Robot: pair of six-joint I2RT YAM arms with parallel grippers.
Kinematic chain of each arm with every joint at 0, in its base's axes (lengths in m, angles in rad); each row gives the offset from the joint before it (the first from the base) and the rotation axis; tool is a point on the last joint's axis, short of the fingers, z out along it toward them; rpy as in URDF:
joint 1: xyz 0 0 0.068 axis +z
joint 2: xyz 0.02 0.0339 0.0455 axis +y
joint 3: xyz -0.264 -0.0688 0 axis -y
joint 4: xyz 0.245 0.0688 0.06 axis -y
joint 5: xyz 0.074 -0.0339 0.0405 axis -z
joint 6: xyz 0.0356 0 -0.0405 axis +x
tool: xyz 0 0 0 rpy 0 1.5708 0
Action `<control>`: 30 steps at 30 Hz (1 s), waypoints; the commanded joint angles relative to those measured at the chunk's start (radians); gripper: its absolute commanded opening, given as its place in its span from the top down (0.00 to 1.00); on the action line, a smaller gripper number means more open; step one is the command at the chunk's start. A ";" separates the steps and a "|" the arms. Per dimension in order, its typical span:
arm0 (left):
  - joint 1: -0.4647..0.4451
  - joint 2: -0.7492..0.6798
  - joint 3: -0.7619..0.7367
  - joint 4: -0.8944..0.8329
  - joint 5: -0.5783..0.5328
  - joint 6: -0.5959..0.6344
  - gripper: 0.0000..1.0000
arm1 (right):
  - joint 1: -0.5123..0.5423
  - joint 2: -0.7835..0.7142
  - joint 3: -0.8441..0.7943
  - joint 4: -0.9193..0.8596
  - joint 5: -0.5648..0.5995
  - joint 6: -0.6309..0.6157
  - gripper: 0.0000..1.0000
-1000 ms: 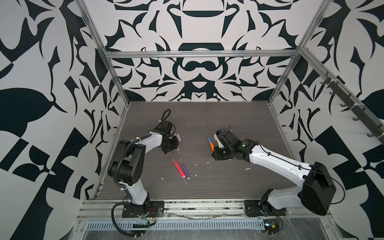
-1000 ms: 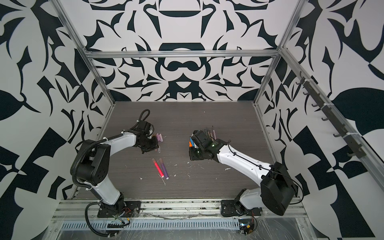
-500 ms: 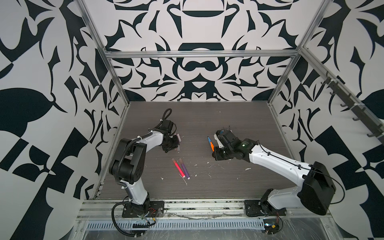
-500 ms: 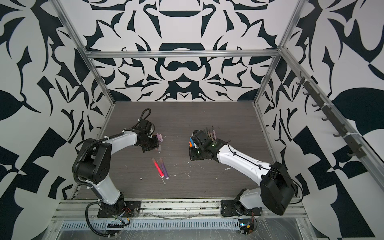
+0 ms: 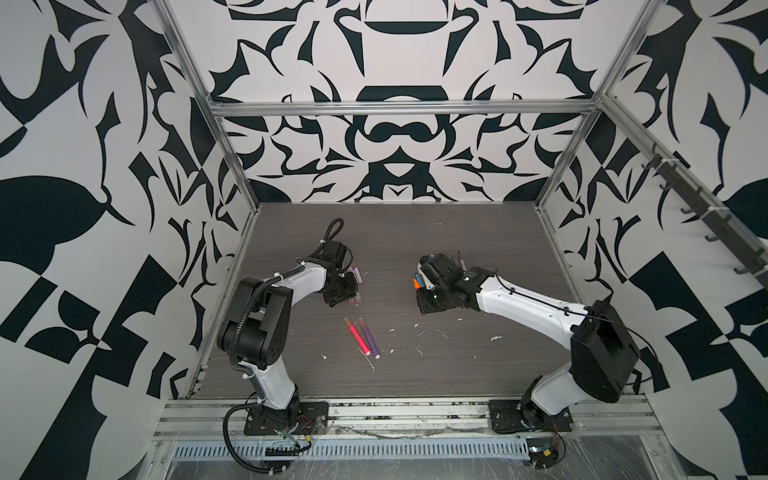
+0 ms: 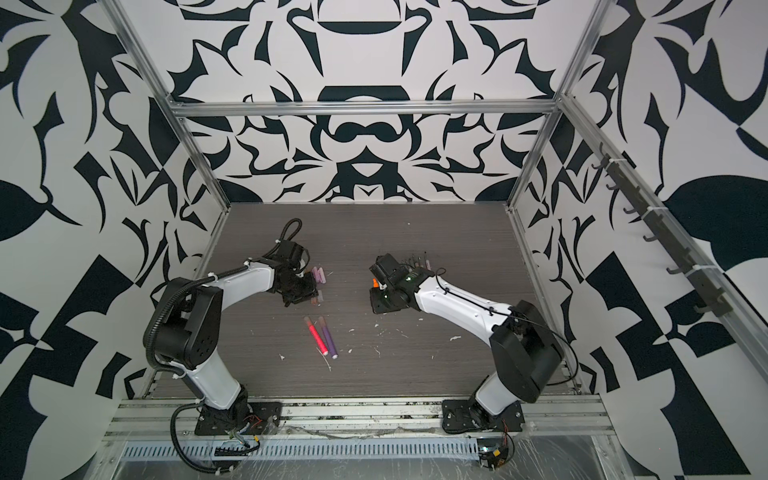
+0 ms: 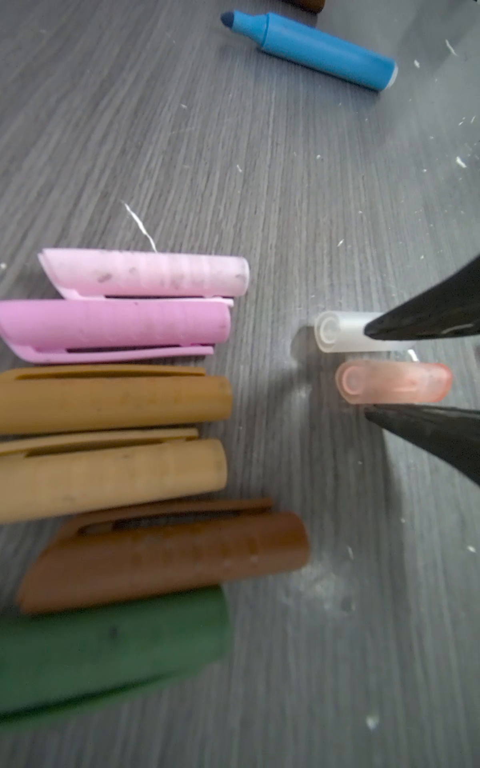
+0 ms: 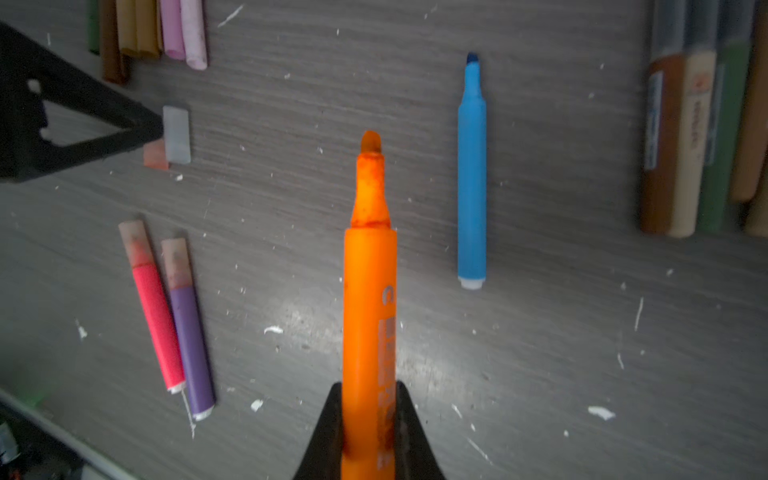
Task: Open the pen caps
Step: 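Lay the orange marker beside the blue marker while the left drops the cap, then move the right gripper to the purple felt marker and grasp it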
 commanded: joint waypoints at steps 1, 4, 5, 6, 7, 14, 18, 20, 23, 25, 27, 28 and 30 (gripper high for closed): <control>-0.001 -0.058 -0.016 -0.024 0.000 -0.008 0.69 | -0.004 0.062 0.080 -0.016 0.083 -0.075 1.00; 0.000 -0.118 -0.028 -0.018 0.002 -0.010 0.69 | -0.006 0.152 0.154 -0.046 0.124 -0.127 1.00; 0.000 -0.143 -0.034 -0.015 0.003 -0.010 0.68 | -0.004 0.187 0.178 -0.060 0.148 -0.141 1.00; -0.001 -0.171 -0.039 -0.012 0.003 -0.011 0.68 | -0.005 0.214 0.200 -0.070 0.168 -0.154 1.00; 0.000 -0.193 -0.043 -0.013 0.004 -0.012 0.67 | -0.005 0.236 0.216 -0.076 0.180 -0.166 1.00; 0.001 -0.272 -0.038 -0.054 0.005 -0.007 0.65 | -0.005 0.361 0.293 -0.130 0.272 -0.173 0.95; 0.000 -0.282 -0.047 -0.049 0.004 -0.008 0.65 | -0.005 0.383 0.315 -0.149 0.271 -0.173 0.81; 0.000 -0.280 -0.053 -0.046 0.008 -0.010 0.65 | -0.004 0.379 0.318 -0.151 0.271 -0.173 0.75; 0.000 -0.279 -0.057 -0.042 0.013 -0.011 0.65 | -0.005 0.370 0.324 -0.159 0.270 -0.172 0.69; 0.001 -0.277 -0.057 -0.042 0.014 -0.011 0.65 | -0.004 0.360 0.324 -0.163 0.262 -0.173 0.65; 0.000 -0.278 -0.057 -0.042 0.015 -0.013 0.65 | -0.004 0.346 0.322 -0.170 0.263 -0.168 0.67; 0.000 -0.280 -0.057 -0.042 0.016 -0.013 0.65 | -0.003 0.337 0.318 -0.171 0.262 -0.165 0.69; 0.001 -0.285 -0.058 -0.041 0.016 -0.014 0.65 | 0.003 0.307 0.297 -0.159 0.235 -0.154 0.74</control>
